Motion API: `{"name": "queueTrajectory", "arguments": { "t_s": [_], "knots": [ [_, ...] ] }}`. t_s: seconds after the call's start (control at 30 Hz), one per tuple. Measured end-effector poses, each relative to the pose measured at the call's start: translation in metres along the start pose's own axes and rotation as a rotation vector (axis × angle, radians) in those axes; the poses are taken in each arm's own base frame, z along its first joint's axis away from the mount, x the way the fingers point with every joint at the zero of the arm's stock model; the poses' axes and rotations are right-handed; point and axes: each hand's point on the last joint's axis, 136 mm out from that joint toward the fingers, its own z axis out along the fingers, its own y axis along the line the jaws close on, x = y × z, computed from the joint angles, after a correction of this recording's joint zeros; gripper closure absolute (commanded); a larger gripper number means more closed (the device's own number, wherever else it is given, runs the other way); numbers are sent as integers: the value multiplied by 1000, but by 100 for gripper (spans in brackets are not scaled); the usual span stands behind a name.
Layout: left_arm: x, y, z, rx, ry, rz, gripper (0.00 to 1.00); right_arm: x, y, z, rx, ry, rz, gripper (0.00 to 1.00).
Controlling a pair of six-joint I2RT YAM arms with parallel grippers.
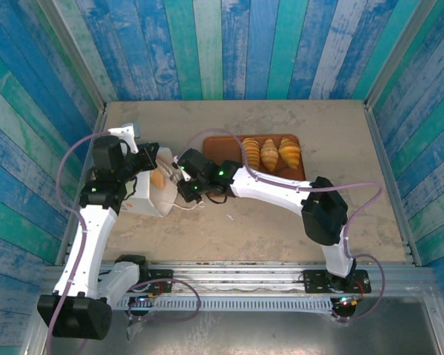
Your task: Take the fake bread out of the paper bag
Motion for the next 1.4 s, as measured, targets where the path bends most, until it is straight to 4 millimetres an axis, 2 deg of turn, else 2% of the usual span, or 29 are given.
{"name": "queueTrajectory", "arguments": {
  "t_s": [0.17, 0.4, 0.67, 0.83, 0.93, 1.1, 1.27, 1.4],
  "knots": [
    [-1, -1, 0, 1, -3, 1, 100, 12, 0, -2, 79, 25, -154, 80],
    [-2, -1, -1, 3, -5, 1, 100, 34, 25, -5, 47, 84, -344, 74],
    [-3, -2, -3, 4, -10, 3, 100, 45, 43, -7, -76, 126, -371, 66],
    [-4, -4, -5, 7, -18, 7, 100, 42, 46, -23, -134, 121, -366, 60],
    [-5, -4, -7, 8, -21, 8, 100, 39, 41, -38, -167, 107, -349, 59],
    [-4, -4, -7, 6, -17, 7, 100, 37, 22, -53, -206, 104, -299, 58],
    [-2, -4, -7, 4, -10, 11, 100, 39, 1, -51, -215, 126, -261, 54],
    [-1, -4, -8, 1, -2, 14, 100, 43, -5, -41, -227, 170, -273, 49]
  ]
}}
